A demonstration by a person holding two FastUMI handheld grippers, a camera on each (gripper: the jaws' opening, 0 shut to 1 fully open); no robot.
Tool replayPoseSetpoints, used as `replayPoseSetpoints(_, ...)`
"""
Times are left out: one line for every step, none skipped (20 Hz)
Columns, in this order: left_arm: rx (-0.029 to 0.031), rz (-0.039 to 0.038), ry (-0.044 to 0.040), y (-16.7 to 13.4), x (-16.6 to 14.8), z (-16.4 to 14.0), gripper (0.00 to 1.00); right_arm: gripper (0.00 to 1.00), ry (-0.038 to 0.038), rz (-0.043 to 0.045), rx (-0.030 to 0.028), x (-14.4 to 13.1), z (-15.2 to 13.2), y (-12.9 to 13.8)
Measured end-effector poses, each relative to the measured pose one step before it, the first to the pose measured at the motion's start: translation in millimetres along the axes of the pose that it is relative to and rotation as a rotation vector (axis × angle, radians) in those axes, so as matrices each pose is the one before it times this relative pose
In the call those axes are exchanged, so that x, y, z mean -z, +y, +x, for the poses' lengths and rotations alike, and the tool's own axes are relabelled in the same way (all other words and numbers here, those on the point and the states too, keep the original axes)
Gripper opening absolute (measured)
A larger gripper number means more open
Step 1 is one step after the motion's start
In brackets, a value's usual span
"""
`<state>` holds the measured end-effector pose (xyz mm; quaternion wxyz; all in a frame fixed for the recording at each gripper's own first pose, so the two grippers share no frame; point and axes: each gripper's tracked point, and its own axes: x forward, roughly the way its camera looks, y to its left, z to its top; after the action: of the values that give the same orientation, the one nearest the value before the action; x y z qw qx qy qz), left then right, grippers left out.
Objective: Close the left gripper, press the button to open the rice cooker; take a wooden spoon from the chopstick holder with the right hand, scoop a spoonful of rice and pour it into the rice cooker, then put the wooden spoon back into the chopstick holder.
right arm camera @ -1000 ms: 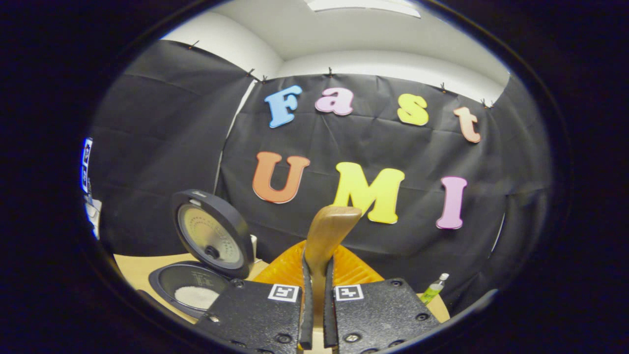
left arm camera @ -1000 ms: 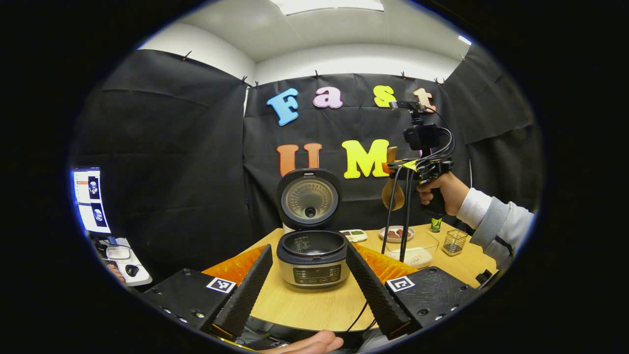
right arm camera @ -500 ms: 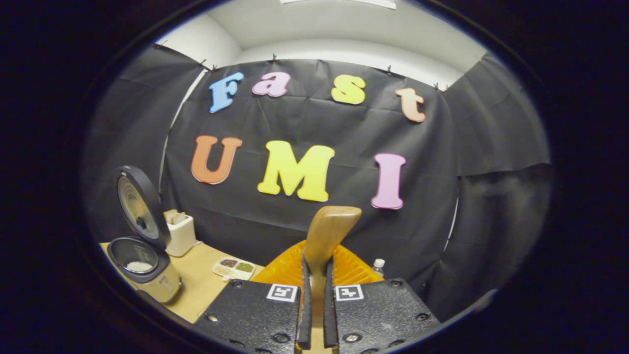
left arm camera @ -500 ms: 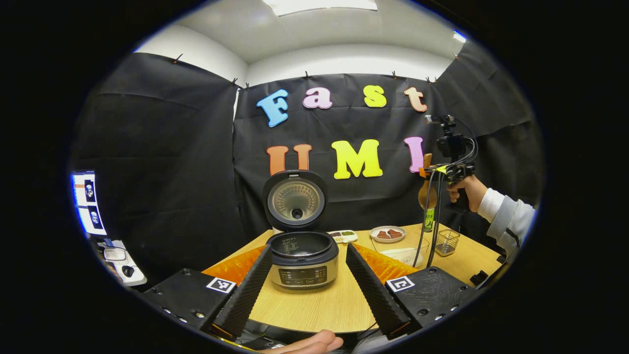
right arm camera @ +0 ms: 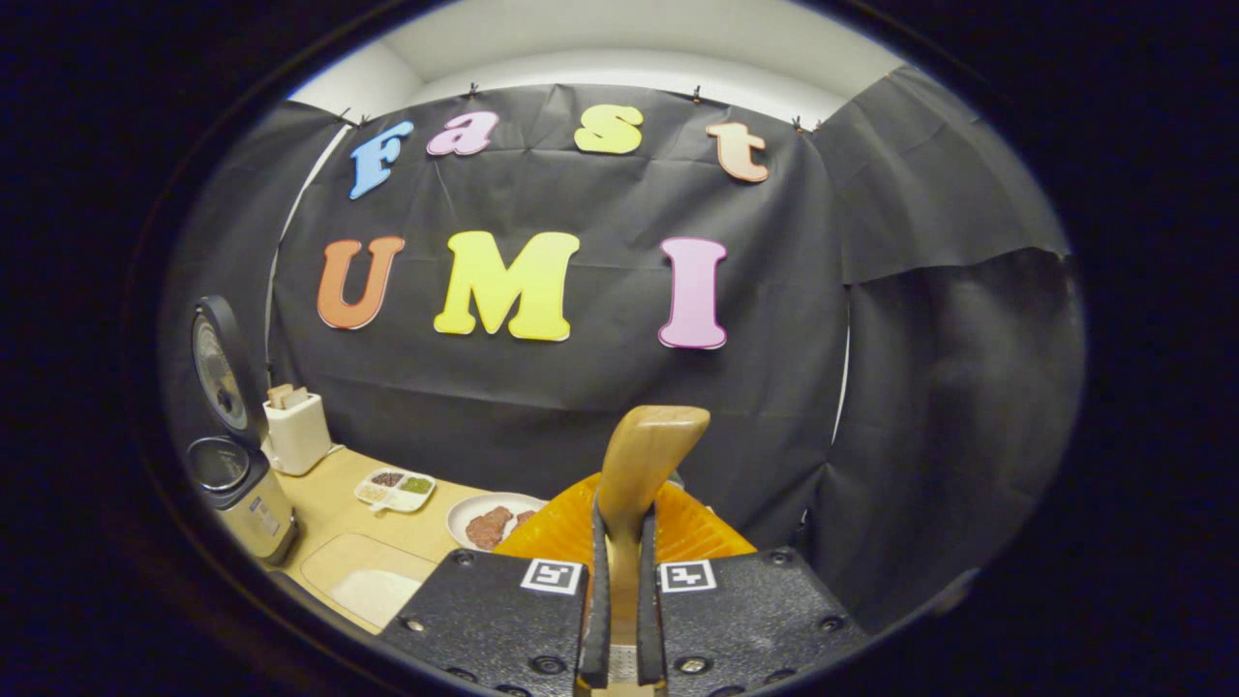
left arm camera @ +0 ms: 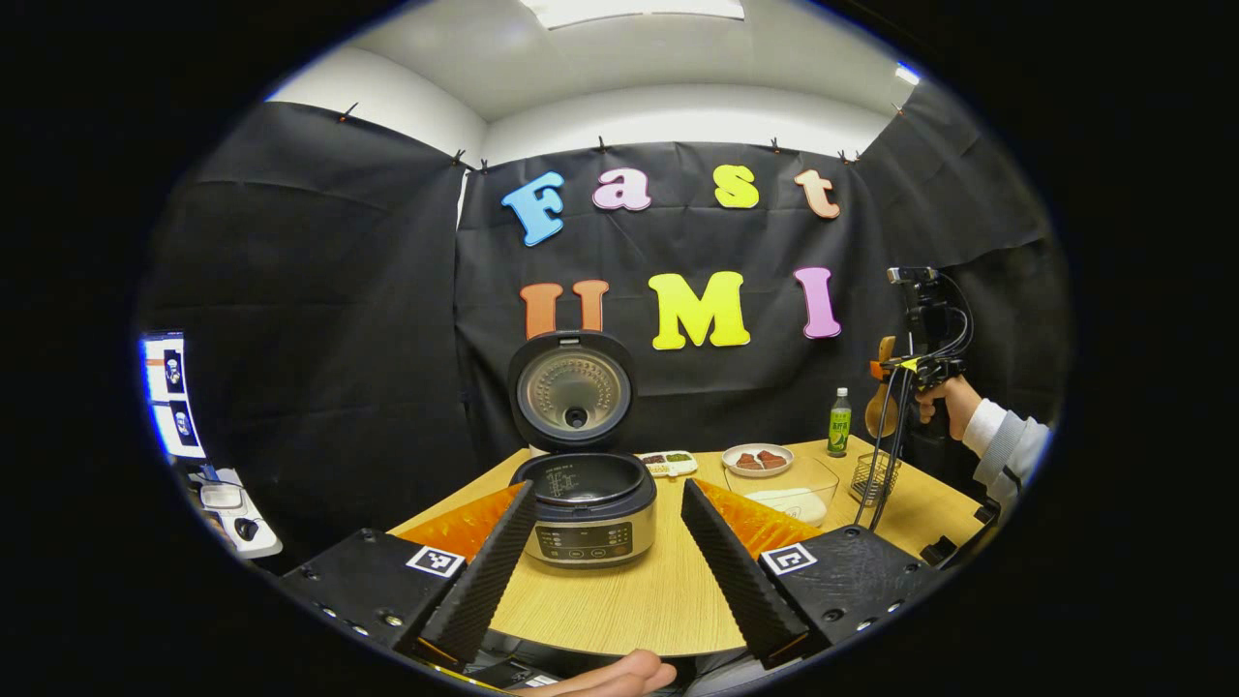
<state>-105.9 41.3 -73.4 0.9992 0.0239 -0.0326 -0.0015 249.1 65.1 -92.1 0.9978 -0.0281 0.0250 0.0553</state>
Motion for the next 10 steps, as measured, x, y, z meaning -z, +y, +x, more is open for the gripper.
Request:
replayPoseSetpoints(0.00107, -0.00041, 0.00031, -1.14, -0.04, -0.13, 0.96, 0.16, 0.00582, 0.0055, -0.00561, 5.17, -0.27, -0.63)
replayPoseSetpoints(0.00205, -0.00035, 0.00084, -1.3, 0.1, 0.64, 0.96, 0.16, 0.00684, 0.00014, -0.00507, 5.36, 0.92, 0.19)
replayPoseSetpoints(0.00128, -0.00022, -0.00067, -1.4, -0.56, 0.03, 0.96, 0.17, 0.00758, -0.00033, -0.0041, 6.03, 0.72, 0.24)
replayPoseSetpoints(0.00082, 0.00063, 0.00115, -0.25, -0.06, 0.18, 0.96, 0.17, 0.00792, -0.00114, -0.00351, 7.0, 1.57, -0.27)
replayPoseSetpoints(0.0016, 0.00161, -0.00171, -1.32, -0.92, -0.24, 0.96, 0.17, 0.00841, 0.00396, -0.00142, 6.66, 2.24, -1.04)
replayPoseSetpoints(0.00114, 0.0021, 0.00022, -0.55, 0.31, 0.42, 0.96, 0.17, 0.00889, 0.00665, -0.00427, 5.91, 3.07, -0.5)
replayPoseSetpoints(0.00021, 0.00117, -0.00136, -0.17, -0.82, -0.49, 0.96, 0.17, 0.0116, 0.00569, 0.00164, 6.88, 2.35, -1.25)
replayPoseSetpoints(0.00005, 0.0002, 0.00037, 0.17, 0.65, 1.78, 0.96, 0.18, 0.01102, 0.00839, -0.00059, 6.95, 3.02, -1.78)
replayPoseSetpoints(-0.00042, -0.00037, 0.00174, -0.15, 0.59, 0.1, 0.96, 0.18, 0.00958, 0.01032, 0.00304, 5.13, 2.21, -1.82)
replayPoseSetpoints(-0.00009, -0.00023, 0.0022, -1.21, 0.69, 0.98, 0.96, 0.18, 0.00893, 0.01091, -0.00075, 5.35, 3.57, -1.76)
